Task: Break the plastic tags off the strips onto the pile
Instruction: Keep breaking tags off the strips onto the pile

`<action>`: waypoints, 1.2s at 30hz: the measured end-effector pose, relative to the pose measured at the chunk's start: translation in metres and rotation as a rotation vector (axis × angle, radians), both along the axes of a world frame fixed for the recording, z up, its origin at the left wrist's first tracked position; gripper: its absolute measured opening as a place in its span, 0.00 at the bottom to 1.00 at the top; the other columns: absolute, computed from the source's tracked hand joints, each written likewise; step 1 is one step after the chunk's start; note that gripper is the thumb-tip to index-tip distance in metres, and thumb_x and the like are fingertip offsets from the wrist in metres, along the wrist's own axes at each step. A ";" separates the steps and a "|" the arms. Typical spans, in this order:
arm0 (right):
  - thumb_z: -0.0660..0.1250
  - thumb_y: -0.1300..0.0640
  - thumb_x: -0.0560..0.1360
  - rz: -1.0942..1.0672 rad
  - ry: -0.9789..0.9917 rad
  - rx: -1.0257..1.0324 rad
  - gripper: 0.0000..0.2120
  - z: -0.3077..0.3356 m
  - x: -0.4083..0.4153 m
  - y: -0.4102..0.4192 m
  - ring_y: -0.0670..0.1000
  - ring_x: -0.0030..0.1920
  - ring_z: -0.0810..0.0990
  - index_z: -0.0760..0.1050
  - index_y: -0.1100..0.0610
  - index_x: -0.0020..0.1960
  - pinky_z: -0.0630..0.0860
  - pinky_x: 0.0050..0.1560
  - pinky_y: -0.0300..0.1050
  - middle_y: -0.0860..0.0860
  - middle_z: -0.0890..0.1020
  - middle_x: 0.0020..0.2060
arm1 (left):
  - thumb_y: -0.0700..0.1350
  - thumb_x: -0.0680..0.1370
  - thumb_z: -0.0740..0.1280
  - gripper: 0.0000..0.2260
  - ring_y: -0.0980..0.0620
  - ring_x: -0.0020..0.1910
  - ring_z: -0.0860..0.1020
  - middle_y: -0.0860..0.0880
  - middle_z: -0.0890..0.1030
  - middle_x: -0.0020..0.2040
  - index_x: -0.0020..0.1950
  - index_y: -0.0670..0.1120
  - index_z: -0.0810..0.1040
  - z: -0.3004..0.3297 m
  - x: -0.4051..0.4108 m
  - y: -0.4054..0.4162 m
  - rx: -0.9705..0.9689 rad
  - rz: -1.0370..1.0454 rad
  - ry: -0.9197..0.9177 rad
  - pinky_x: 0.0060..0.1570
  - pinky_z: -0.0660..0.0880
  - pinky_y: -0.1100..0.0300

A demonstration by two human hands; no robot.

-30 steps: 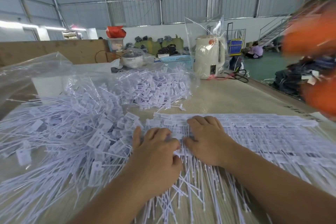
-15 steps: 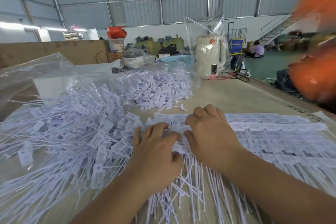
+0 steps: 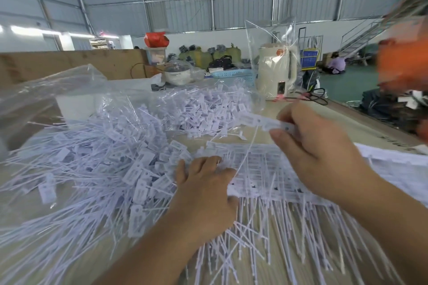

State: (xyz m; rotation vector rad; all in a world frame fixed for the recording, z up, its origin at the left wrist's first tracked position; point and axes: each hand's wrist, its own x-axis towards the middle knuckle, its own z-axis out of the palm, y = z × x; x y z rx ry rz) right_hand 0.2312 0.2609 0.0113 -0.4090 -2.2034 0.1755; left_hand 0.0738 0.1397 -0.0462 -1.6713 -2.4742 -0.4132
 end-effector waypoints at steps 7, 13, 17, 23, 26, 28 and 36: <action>0.59 0.47 0.80 0.047 0.081 -0.031 0.06 0.000 0.000 -0.002 0.41 0.33 0.71 0.65 0.48 0.47 0.62 0.29 0.40 0.42 0.68 0.28 | 0.61 0.78 0.59 0.19 0.61 0.73 0.48 0.57 0.58 0.75 0.68 0.59 0.71 0.000 0.001 -0.003 0.086 -0.033 -0.125 0.73 0.32 0.46; 0.58 0.47 0.80 0.079 0.120 -0.109 0.07 -0.014 -0.014 -0.010 0.44 0.29 0.69 0.66 0.49 0.49 0.60 0.27 0.41 0.44 0.66 0.27 | 0.54 0.83 0.57 0.14 0.57 0.68 0.61 0.61 0.69 0.69 0.56 0.57 0.82 0.002 0.000 0.000 0.223 -0.005 -0.146 0.73 0.44 0.51; 0.56 0.46 0.79 0.137 0.204 -0.203 0.09 -0.019 -0.021 -0.018 0.45 0.27 0.67 0.66 0.51 0.49 0.62 0.27 0.37 0.45 0.66 0.26 | 0.50 0.82 0.60 0.13 0.58 0.64 0.66 0.60 0.73 0.63 0.49 0.54 0.84 0.007 -0.002 -0.001 0.384 -0.003 -0.126 0.67 0.48 0.61; 0.56 0.48 0.80 0.200 0.286 -0.407 0.16 -0.020 -0.023 -0.013 0.45 0.27 0.62 0.67 0.60 0.44 0.61 0.26 0.39 0.46 0.65 0.29 | 0.47 0.80 0.57 0.14 0.51 0.50 0.76 0.53 0.78 0.48 0.44 0.45 0.80 0.022 -0.002 -0.009 0.647 -0.003 -0.155 0.58 0.70 0.42; 0.57 0.49 0.81 0.187 0.282 -0.464 0.15 -0.021 -0.023 -0.009 0.47 0.28 0.63 0.68 0.60 0.44 0.62 0.28 0.47 0.51 0.66 0.30 | 0.48 0.83 0.57 0.12 0.52 0.44 0.75 0.54 0.77 0.41 0.44 0.47 0.77 0.029 -0.003 -0.014 0.720 0.015 -0.180 0.53 0.71 0.42; 0.57 0.49 0.81 0.207 0.235 -0.470 0.14 -0.024 -0.023 -0.007 0.46 0.28 0.62 0.67 0.60 0.44 0.61 0.27 0.45 0.50 0.66 0.29 | 0.51 0.81 0.57 0.13 0.57 0.39 0.74 0.54 0.77 0.37 0.42 0.48 0.77 0.030 -0.003 -0.017 0.735 -0.004 -0.240 0.50 0.71 0.44; 0.63 0.51 0.80 0.462 -0.190 -0.548 0.11 -0.029 -0.020 -0.007 0.42 0.24 0.62 0.71 0.50 0.39 0.61 0.27 0.35 0.43 0.66 0.25 | 0.62 0.78 0.46 0.28 0.57 0.42 0.74 0.57 0.73 0.26 0.30 0.50 0.75 0.056 -0.006 -0.037 0.460 0.157 0.062 0.68 0.53 0.48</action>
